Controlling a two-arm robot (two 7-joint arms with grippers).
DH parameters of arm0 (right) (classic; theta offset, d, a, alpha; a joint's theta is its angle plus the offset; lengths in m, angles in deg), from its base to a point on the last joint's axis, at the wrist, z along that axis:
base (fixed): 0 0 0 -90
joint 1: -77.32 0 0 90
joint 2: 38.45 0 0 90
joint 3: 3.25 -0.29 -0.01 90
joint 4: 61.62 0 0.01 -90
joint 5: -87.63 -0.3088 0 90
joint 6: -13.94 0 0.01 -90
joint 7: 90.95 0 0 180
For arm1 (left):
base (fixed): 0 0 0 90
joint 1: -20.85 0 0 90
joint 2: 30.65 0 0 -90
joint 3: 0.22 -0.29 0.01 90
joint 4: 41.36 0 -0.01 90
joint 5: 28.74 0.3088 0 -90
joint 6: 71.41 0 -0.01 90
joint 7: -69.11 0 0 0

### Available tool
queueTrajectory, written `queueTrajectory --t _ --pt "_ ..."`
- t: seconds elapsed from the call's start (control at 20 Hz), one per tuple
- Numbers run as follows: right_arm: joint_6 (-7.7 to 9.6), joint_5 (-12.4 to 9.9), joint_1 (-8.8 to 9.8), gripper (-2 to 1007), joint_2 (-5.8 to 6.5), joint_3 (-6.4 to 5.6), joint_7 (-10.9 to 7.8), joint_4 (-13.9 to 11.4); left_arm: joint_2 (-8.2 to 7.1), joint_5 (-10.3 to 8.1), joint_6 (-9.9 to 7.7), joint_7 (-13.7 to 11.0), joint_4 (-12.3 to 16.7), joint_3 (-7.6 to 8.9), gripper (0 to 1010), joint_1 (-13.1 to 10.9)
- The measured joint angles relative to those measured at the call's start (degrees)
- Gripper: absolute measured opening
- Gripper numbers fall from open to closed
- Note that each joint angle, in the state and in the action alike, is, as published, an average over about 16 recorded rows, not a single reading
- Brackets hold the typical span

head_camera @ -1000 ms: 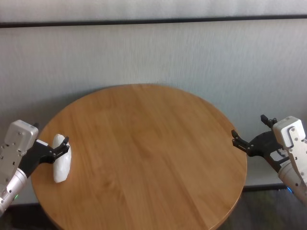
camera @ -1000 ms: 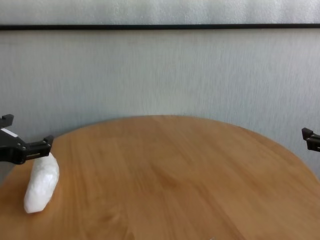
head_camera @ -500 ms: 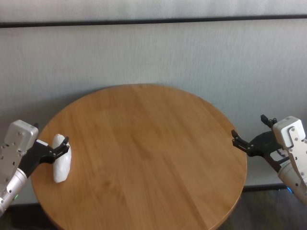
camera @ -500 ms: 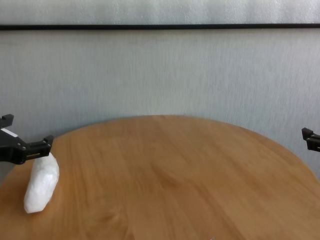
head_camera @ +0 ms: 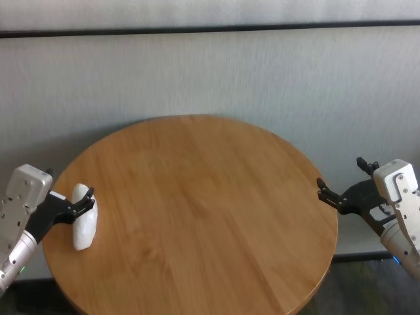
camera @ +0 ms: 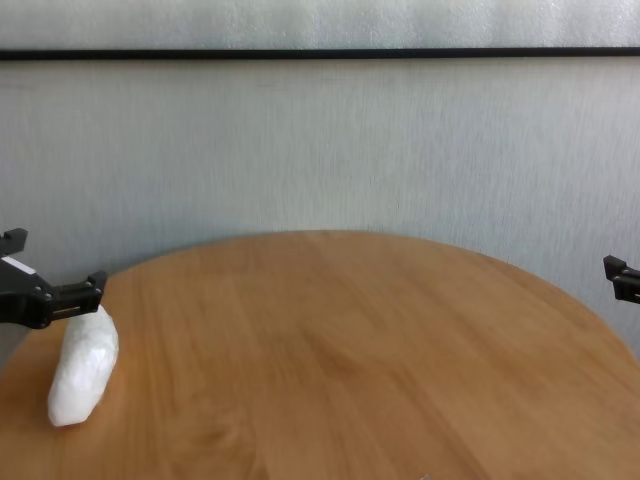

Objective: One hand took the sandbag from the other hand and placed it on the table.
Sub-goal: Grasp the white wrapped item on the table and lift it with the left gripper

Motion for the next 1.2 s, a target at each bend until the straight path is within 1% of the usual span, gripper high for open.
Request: queueTrajectory --t 0.3,0.4,0.5,0.6,0.7,0.85,1.0,1.2 --pt "0.0 0.0 0.0 1002 0.0 0.0 0.0 0.0 0.0 -0.01 0.0 -0.04 0.03 0.01 1002 -0.01" --pt "0.0 0.0 0.0 1002 0.0 0.0 0.0 0.0 -0.11 -0.21 -0.26 -0.18 0.51 0.17 1002 -0.21" --pt "0.0 0.0 0.0 1002 0.0 0.0 0.0 0.0 -0.4 -0.71 -1.25 -0.53 1.68 0.48 1002 -0.66" --pt "0.0 0.0 0.0 1002 0.0 0.0 0.0 0.0 -0.75 -1.46 -2.88 -0.93 3.16 0.89 1002 -1.18" --pt "0.0 0.0 0.0 1002 0.0 0.0 0.0 0.0 -1.06 -2.49 -5.23 -1.21 4.89 1.45 1002 -1.75" --pt "0.0 0.0 0.0 1002 0.0 0.0 0.0 0.0 -1.33 -4.31 -9.85 -1.38 7.82 2.43 1002 -2.59" --pt "0.0 0.0 0.0 1002 0.0 0.0 0.0 0.0 -1.24 -6.34 -15.6 -1.12 11.02 3.57 1002 -3.33" --pt "0.0 0.0 0.0 1002 0.0 0.0 0.0 0.0 -0.19 -9.29 -24.58 0.02 15.0 5.19 1002 -3.88"
